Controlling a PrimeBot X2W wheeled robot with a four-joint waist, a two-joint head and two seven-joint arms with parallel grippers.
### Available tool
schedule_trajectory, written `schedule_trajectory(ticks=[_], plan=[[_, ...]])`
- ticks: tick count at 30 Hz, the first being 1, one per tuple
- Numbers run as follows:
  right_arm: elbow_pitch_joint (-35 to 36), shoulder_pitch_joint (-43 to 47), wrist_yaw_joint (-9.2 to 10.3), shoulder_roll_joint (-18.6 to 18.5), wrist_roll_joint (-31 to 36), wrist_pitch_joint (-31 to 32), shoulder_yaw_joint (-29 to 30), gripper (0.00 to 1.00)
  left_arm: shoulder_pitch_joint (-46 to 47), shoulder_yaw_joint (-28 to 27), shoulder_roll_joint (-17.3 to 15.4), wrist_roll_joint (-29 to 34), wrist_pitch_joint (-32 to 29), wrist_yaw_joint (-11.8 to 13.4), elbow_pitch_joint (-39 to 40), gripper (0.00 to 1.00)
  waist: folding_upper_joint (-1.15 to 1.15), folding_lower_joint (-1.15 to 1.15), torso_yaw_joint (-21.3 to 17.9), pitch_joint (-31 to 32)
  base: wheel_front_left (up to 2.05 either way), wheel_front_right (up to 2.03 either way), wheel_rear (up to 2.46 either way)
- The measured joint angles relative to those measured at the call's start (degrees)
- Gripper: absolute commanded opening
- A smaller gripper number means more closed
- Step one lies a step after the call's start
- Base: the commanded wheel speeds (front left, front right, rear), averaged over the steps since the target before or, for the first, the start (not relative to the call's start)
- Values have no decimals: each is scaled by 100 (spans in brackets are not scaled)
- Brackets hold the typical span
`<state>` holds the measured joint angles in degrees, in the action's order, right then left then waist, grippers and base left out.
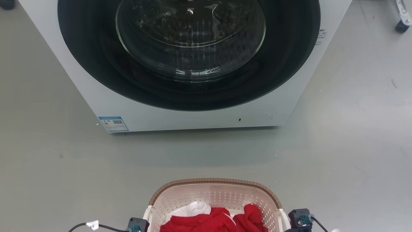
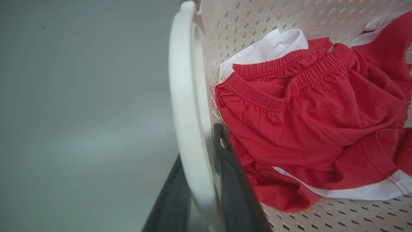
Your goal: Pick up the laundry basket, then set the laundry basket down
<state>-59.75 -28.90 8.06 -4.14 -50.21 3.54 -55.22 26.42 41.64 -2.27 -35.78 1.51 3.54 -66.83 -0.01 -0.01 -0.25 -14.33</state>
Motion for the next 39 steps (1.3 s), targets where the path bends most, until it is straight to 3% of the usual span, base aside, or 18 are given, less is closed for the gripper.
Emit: schedule_trajectory(ticks=[20, 39], plan=[[-111, 494, 0, 23, -381, 353, -375, 0, -487, 305, 0, -282, -446, -5, -40, 0, 0, 1, -151, 897, 0, 0, 0], [-124, 559, 0, 27, -580, 402, -578, 0, -581, 398, -1, -422, -546, 4, -46, 0, 1, 1, -135, 1110, 0, 0, 0]])
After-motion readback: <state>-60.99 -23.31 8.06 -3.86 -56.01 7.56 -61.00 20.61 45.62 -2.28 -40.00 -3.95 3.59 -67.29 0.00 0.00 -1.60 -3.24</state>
